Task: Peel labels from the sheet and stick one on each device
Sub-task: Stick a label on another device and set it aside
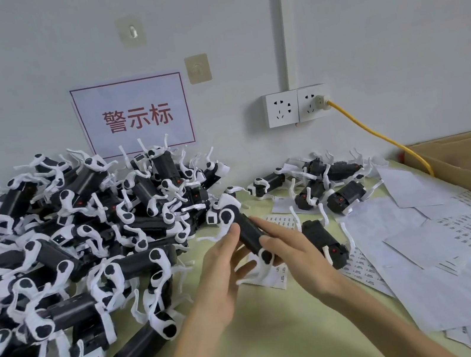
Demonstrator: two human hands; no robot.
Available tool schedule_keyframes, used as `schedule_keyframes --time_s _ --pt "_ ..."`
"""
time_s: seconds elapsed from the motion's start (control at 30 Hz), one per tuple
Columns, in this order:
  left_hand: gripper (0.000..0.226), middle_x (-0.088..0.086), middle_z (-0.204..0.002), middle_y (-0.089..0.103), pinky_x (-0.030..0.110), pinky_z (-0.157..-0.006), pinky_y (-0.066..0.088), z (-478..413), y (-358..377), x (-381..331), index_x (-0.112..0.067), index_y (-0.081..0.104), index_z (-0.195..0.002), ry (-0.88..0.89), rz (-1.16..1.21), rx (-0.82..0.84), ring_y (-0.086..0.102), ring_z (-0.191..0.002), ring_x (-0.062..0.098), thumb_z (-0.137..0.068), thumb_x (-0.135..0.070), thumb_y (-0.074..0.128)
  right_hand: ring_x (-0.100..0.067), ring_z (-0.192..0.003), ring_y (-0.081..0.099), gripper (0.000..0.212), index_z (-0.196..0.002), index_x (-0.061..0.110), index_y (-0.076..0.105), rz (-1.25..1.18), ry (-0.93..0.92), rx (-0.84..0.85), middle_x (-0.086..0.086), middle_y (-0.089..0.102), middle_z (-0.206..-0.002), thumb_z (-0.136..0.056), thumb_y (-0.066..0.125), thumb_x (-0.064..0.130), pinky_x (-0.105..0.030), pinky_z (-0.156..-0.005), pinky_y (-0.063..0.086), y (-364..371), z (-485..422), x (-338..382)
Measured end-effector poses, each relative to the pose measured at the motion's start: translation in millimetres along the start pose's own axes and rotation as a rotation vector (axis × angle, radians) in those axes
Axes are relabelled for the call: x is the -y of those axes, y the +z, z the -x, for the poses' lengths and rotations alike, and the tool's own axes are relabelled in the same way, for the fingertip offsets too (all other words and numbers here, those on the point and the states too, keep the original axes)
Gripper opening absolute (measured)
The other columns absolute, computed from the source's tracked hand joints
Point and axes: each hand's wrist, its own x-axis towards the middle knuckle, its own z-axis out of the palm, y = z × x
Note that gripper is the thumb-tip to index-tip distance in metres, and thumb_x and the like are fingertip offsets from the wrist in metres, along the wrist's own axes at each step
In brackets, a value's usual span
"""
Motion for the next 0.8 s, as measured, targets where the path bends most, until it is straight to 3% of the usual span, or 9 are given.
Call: schedule_keyframes --time_s 0.07,0.17,0.23,0.4,0.47,0.53,0.63,0.7,0.8 --pt "0.043 0.007 -0.118 0.076 0.026 -0.08 0.053 0.0 0.2 -0.7 -0.025 0.078 -0.114 0.016 -0.015 0.015 0.072 -0.104 0.014 -0.092 -0.057 0.06 0.003 -0.105 0.064 0.038 -0.129 0.047 0.061 0.017 -0.033 -0.031 0.022 0.072 -0.113 -0.095 0.055 0.032 -0.012 -0.089 0.045 2.6 1.7 1.3" --pt "0.045 0.012 -0.128 0.071 0.041 -0.1 0.048 -0.1 2.7 0.3 -0.022 0.076 -0.119 -0.03 0.052 0.005 0.068 -0.118 0.021 -0.095 -0.055 0.055 0.0 -0.116 0.06 0.035 -0.137 0.041 0.059 0.023 -0.036 -0.097 0.012 0.067 -0.122 -0.107 0.052 0.025 -0.023 -0.101 0.044 1.8 3.9 -2.6" --pt "0.049 0.014 -0.132 0.069 0.035 -0.091 0.054 -1.0 2.5 1.7 -0.02 0.075 -0.122 -0.063 0.093 0.013 0.068 -0.116 0.022 -0.094 -0.054 0.055 0.0 -0.119 0.051 0.036 -0.137 0.05 0.052 0.202 -0.08 -0.126 0.014 0.058 -0.121 -0.11 0.044 0.028 -0.023 -0.102 0.038 1.0 5.1 -4.5" --pt "0.04 -0.004 -0.113 0.077 0.023 -0.073 0.058 1.1 4.4 2.2 -0.035 0.077 -0.116 -0.09 0.075 0.047 0.074 -0.097 0.008 -0.093 -0.059 0.055 0.01 -0.148 0.015 0.047 -0.15 0.056 0.029 0.435 -0.183 0.001 0.035 0.02 -0.16 -0.103 0.032 0.052 -0.014 -0.118 0.014 4.0 7.8 -5.0" --pt "0.037 -0.011 -0.094 0.076 0.016 -0.053 0.048 3.0 4.2 -0.9 -0.038 0.078 -0.112 -0.058 0.014 0.068 0.07 -0.075 0.002 -0.091 -0.064 0.062 0.012 -0.15 0.007 0.052 -0.154 0.053 0.019 0.447 -0.219 0.048 0.036 0.012 -0.163 -0.104 0.033 0.051 -0.014 -0.121 0.011 4.5 8.3 -5.0" --pt "0.041 -0.009 -0.09 0.075 0.015 -0.048 0.04 2.7 1.2 -2.8 -0.038 0.077 -0.111 -0.033 -0.042 0.073 0.067 -0.071 0.003 -0.084 -0.067 0.067 0.011 -0.151 0.005 0.055 -0.158 0.047 0.015 0.422 -0.216 0.075 0.035 0.009 -0.164 -0.106 0.034 0.048 -0.018 -0.124 0.011 3.8 8.3 -4.9" --pt "0.036 0.0 -0.111 0.078 0.026 -0.074 0.057 -0.4 -3.0 -2.0 -0.036 0.078 -0.11 -0.037 -0.001 0.002 0.075 -0.097 0.013 -0.088 -0.062 0.067 0.008 -0.152 0.007 0.053 -0.16 0.041 0.019 0.396 -0.213 0.122 0.032 0.01 -0.165 -0.109 0.034 0.043 -0.024 -0.124 0.014 1.9 8.0 -5.8" --pt "0.036 0.005 -0.118 0.076 0.038 -0.09 0.056 -2.2 -4.9 -1.7 -0.033 0.08 -0.106 -0.044 0.064 -0.085 0.074 -0.106 0.018 -0.087 -0.058 0.061 0.008 -0.151 0.012 0.051 -0.159 0.041 0.025 0.405 -0.218 0.168 0.031 0.014 -0.164 -0.11 0.036 0.039 -0.023 -0.124 0.016 1.3 8.0 -7.9" --pt "0.042 0.007 -0.111 0.078 0.035 -0.082 0.057 -3.9 -10.9 -4.6 -0.023 0.083 -0.098 -0.056 0.16 -0.185 0.077 -0.096 0.02 -0.094 -0.055 0.057 0.011 -0.147 0.024 0.046 -0.154 0.04 0.04 0.395 -0.205 0.181 0.032 0.03 -0.159 -0.109 0.041 0.033 -0.017 -0.118 0.026 3.7 7.9 -10.5"
